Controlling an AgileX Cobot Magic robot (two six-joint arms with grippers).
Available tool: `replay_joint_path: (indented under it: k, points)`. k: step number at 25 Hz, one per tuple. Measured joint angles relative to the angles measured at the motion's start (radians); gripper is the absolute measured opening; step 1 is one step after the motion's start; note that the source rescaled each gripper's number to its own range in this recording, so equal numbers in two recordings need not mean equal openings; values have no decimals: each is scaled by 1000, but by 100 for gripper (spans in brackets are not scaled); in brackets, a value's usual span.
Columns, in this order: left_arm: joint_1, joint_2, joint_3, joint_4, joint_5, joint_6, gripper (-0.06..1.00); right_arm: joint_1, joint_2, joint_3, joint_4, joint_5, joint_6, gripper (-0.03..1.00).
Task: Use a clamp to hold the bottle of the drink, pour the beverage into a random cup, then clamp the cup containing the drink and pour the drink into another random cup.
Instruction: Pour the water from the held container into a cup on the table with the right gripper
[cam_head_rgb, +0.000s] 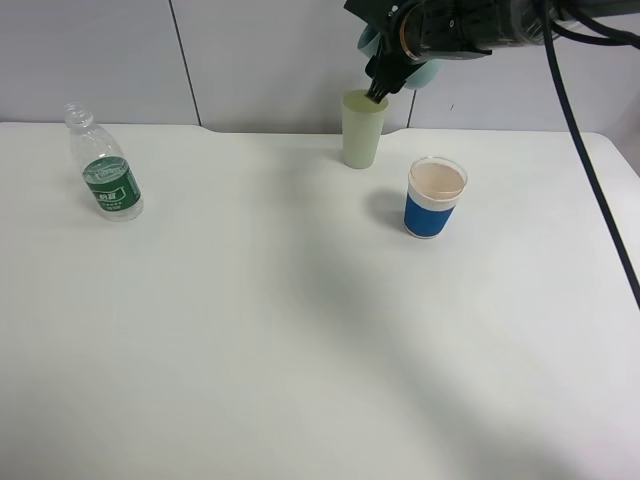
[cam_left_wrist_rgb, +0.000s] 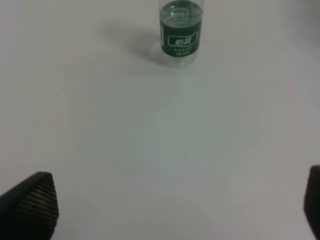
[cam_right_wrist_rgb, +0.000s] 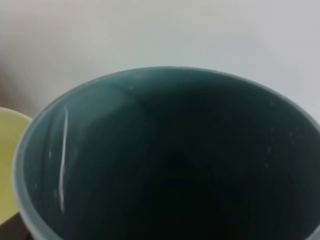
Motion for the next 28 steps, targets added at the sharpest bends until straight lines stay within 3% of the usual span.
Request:
replay_joint_path:
  k: [9,28]
  points:
    - [0,0,0,0,0,0,100,0,0,0,-88,23,-3,2]
    - [0,0,0,0,0,0,100,0,0,0,-116,75,-103,2]
